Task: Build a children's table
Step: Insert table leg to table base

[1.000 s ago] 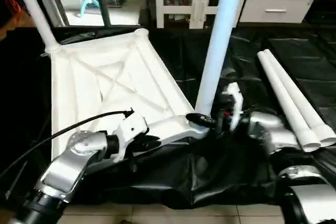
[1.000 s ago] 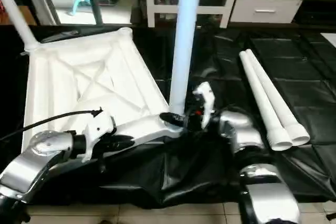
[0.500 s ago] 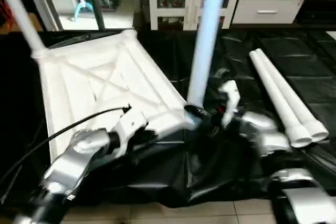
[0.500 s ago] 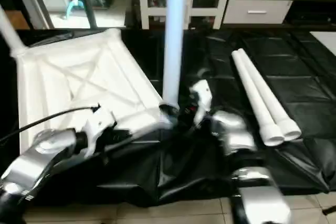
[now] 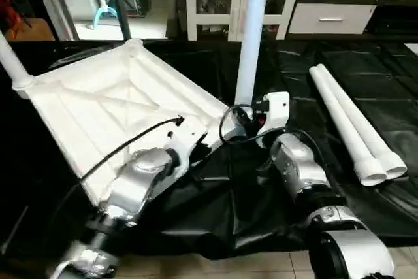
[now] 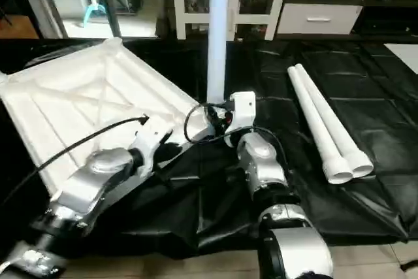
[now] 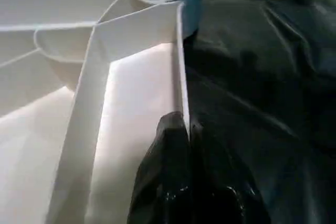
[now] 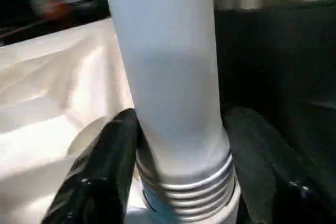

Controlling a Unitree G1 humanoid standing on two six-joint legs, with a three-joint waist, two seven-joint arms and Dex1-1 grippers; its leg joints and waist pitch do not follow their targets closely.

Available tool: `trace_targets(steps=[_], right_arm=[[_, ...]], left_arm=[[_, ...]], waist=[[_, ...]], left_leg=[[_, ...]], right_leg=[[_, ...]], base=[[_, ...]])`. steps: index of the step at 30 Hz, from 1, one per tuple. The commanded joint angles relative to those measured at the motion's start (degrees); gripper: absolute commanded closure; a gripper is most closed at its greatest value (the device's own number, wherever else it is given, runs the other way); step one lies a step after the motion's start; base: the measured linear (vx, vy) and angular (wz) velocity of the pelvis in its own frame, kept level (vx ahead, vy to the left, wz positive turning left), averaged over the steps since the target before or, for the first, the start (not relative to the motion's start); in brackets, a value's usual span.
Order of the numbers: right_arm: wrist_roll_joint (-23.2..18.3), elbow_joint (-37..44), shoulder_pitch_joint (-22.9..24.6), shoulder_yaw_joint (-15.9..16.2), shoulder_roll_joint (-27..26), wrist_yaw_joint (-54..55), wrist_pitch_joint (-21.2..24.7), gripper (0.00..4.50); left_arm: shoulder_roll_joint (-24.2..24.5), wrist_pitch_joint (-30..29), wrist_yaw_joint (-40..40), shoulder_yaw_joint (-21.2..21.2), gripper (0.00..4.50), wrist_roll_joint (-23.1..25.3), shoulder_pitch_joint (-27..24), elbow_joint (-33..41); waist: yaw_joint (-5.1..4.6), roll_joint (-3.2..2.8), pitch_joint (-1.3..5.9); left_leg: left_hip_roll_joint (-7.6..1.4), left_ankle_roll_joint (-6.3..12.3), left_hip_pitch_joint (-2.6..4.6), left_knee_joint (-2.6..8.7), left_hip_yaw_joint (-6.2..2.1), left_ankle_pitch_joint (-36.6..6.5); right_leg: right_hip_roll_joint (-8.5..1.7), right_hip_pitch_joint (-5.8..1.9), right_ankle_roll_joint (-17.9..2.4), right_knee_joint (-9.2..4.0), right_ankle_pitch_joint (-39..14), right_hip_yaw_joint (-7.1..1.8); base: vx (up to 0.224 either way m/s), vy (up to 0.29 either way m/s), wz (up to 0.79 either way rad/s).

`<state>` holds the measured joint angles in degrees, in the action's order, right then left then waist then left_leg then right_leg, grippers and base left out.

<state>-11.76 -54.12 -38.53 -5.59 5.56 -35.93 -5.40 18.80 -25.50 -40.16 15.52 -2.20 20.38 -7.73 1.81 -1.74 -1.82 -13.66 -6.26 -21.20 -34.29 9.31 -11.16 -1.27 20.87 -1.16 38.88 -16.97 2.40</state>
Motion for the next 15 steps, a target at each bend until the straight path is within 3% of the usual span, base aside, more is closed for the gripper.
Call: trace_targets(steps=[1, 2, 3, 6, 7, 9, 10, 12, 15], right_arm=[[-1.68, 0.44, 0.39, 0.14, 3.01, -8.26, 1.34, 1.36], [-2.69, 1.05, 0.22, -0.51, 4.76, -11.58, 2.48, 1.24], [-3.43, 1.63, 0.13, -0.89, 6.25, -14.54, 3.51, 1.24], [-4.01, 2.68, -0.28, -0.78, 10.34, -20.99, 6.75, 1.01], [-4.28, 2.94, -0.35, -0.74, 11.21, -22.66, 7.67, 0.87], [-4.98, 3.42, -0.44, -0.42, 13.0, -26.49, 9.26, 0.87], [-5.31, 3.74, -0.32, -0.07, 13.58, -28.52, 9.53, 0.87], [-6.12, 4.18, -0.18, 0.45, 14.26, -32.15, 10.78, 1.12], [-5.37, 3.28, -0.23, 0.89, 13.62, -32.99, 11.18, 1.31]], left_arm=[[3.46, 3.41, -9.07, 1.38, 4.5, -2.97, -3.55, 3.09], [5.34, 3.67, -11.13, 0.95, 4.5, -3.68, -4.91, 4.32], [6.76, 3.69, -12.52, 0.53, 4.5, -4.15, -5.93, 5.19], [10.15, 4.19, -14.4, -0.66, 4.5, -4.22, -7.74, 5.56], [10.86, 4.34, -14.79, -0.93, 4.5, -4.26, -8.09, 5.51], [12.2, 4.78, -15.29, -1.49, 4.5, -4.49, -8.74, 5.4], [12.51, 5.13, -15.24, -1.68, 4.5, -4.62, -8.86, 5.31], [12.73, 5.42, -14.89, -2.06, 4.5, -4.91, -8.87, 5.17], [12.19, 5.54, -14.54, -1.99, 4.5, -4.97, -8.36, 5.0]], waist=[[0.11, -0.01, 3.29], [0.15, -0.15, 3.34], [0.2, -0.04, 3.44], [0.53, -0.19, 3.39], [0.71, -0.21, 3.45], [1.17, -0.2, 3.46], [1.3, 0.1, 3.54], [1.69, 0.08, 3.49], [1.6, 0.34, 3.6]], left_leg=[[0.74, 3.54, -0.4, 2.37, -0.06, -1.28], [0.65, 4.14, -0.12, 2.3, -0.02, -1.18], [0.74, 4.62, -0.27, 2.23, -0.04, -0.43], [0.44, 5.11, 0.13, 2.16, 0.11, 0.8], [0.49, 5.04, 0.04, 2.09, 0.11, 1.05], [0.45, 5.21, 0.04, 2.0, 0.18, 1.44], [0.45, 5.28, 0.05, 1.98, 0.26, 1.3], [0.34, 5.1, 0.02, 2.08, 0.23, 0.35], [0.4, 4.96, -0.06, 2.07, 0.25, 0.96]], right_leg=[[-4.32, -3.62, -10.58, -4.16, 27.08, -2.6], [-4.21, -3.37, -10.68, -4.03, 28.3, -2.52], [-4.11, -3.59, -10.85, -3.78, 30.1, -2.52], [-3.84, -3.17, -10.94, -3.64, 31.32, -2.23], [-3.83, -3.33, -11.02, -3.51, 31.54, -2.2], [-3.86, -3.19, -10.7, -3.47, 31.86, -2.11], [-3.9, -3.24, -10.66, -3.53, 31.72, -2.15], [-4.05, -3.12, -10.84, -3.58, 29.49, -2.14], [-4.14, -3.18, -11.13, -3.61, 28.29, -2.13]], base=[[0.0, 0.0, 0.0], [0.0, 0.0, 0.0], [0.0, 0.0, 0.0], [0.0, 0.0, 0.0], [0.0, 0.0, 0.0], [0.0, 0.0, 0.0], [0.0, 0.0, 0.0], [0.0, 0.0, 0.0], [0.0, 0.0, 0.0]])
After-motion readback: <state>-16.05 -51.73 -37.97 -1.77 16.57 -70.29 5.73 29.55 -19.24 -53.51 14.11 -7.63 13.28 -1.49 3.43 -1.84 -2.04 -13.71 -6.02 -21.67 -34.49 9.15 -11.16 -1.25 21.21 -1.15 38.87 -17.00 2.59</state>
